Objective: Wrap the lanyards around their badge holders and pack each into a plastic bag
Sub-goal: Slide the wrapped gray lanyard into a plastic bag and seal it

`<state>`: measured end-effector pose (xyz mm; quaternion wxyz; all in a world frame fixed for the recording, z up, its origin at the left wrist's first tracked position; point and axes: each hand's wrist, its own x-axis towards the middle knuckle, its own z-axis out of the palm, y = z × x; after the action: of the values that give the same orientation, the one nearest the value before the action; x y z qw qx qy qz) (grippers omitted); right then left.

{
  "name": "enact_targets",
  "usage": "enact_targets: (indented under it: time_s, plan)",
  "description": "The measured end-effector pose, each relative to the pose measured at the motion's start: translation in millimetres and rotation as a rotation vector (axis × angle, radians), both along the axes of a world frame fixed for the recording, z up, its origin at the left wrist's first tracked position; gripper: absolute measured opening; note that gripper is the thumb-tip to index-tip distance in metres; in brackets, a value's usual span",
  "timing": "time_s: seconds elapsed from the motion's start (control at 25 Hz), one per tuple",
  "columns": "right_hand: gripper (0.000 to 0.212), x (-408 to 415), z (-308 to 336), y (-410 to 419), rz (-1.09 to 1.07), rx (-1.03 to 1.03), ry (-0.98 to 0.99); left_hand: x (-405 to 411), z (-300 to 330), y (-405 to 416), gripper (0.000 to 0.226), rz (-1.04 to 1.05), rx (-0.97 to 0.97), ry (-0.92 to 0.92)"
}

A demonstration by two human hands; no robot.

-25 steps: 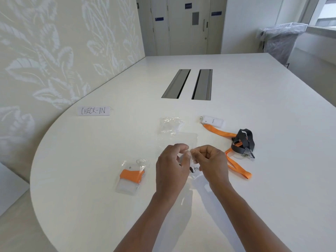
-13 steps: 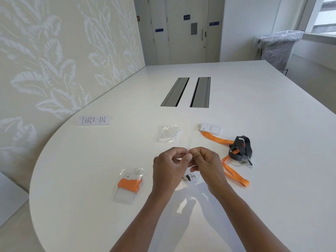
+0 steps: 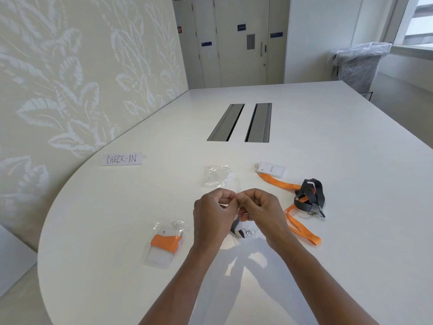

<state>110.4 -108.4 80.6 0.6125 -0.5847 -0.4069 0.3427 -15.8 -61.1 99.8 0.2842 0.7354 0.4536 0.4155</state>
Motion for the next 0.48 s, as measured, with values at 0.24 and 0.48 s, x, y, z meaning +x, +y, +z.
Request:
enact_targets:
  time_s: [0.24, 0.48]
  plan:
    - [0.015, 2.7, 1.0, 0.4, -0.083, -0.036, -0.078, 1.0, 0.5, -2.1, 0.012, 0.015, 0.036, 0.043]
    - [0.016, 0.1, 1.9, -2.9, -0.119, -0.104, -0.237, 5.6, 1.4, -5.7, 0.013, 0.040, 0.066, 0.095]
